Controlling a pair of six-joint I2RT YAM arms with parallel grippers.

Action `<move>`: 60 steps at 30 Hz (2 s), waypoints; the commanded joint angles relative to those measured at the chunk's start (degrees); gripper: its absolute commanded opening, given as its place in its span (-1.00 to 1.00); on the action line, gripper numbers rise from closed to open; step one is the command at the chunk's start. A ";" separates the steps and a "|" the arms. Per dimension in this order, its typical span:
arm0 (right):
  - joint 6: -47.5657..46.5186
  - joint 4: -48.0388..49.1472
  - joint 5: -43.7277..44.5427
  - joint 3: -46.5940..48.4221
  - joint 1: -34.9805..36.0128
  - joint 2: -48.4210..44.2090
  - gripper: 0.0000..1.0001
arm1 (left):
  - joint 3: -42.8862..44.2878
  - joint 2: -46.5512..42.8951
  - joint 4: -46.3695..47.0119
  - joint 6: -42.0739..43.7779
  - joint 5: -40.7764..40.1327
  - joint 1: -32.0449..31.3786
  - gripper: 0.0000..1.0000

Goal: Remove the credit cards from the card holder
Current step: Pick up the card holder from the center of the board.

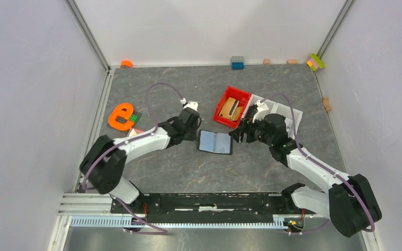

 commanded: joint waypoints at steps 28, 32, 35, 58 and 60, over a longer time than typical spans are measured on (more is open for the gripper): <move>19.16 10.14 7.07 -4.93 3.87 9.02 0.84 | 2.04 -0.25 1.41 2.63 1.00 -1.02 -0.96; 22.38 7.48 13.25 -4.95 5.90 6.16 0.84 | 2.62 0.63 0.97 2.32 1.81 -1.05 -0.93; 23.96 6.37 16.58 -5.32 6.59 5.29 0.85 | 2.69 0.69 1.03 2.31 3.07 -1.08 -0.87; 22.07 7.67 14.38 -1.93 10.22 13.65 0.75 | 9.76 12.49 -6.91 -0.68 12.75 1.60 -0.27; 21.53 7.76 13.61 -1.58 10.20 14.30 0.75 | 9.12 12.26 -5.03 -0.55 15.02 1.84 -0.56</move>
